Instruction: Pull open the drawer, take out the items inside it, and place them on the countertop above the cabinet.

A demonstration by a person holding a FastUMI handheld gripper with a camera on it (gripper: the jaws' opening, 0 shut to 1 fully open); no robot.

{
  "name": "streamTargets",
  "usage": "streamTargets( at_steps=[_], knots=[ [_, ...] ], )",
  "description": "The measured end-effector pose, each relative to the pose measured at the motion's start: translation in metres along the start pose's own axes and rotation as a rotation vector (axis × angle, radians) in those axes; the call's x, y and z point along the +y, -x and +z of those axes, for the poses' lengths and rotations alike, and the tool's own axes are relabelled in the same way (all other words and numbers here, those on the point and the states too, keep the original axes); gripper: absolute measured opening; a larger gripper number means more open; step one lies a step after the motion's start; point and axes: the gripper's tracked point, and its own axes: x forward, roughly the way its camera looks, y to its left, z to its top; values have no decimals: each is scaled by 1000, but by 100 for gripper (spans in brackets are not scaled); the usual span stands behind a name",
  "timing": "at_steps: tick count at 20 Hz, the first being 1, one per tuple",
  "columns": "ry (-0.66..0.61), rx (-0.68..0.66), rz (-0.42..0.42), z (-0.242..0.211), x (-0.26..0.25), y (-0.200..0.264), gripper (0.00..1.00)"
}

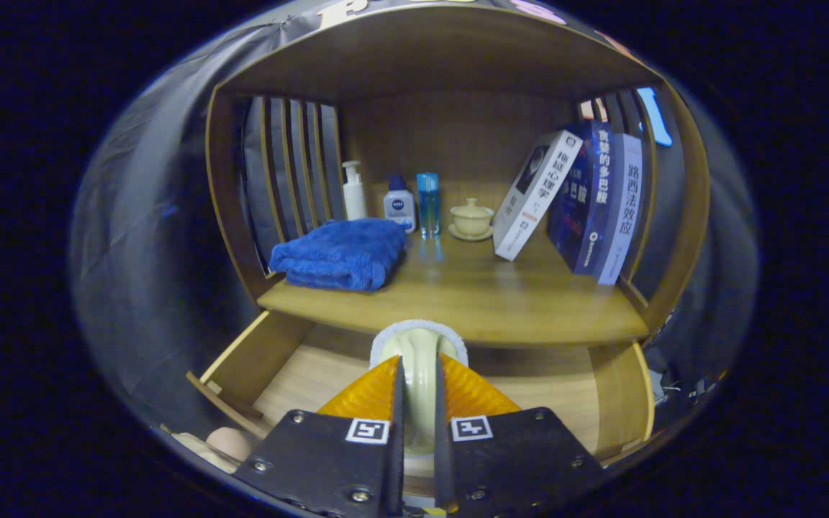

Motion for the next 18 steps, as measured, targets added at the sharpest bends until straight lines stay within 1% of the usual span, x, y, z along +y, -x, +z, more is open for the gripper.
streamTargets(
  at_steps=[4, 9, 14, 18],
  knots=[
    [4, -26, -24, 20, -1, -14, 17],
    [5, -29, -44, 33, -1, -47, 17],
    [-4, -18, -66, 38, -6, -76, 17],
    [-2, -10, -78, 40, -8, -91, 17]
  ],
)
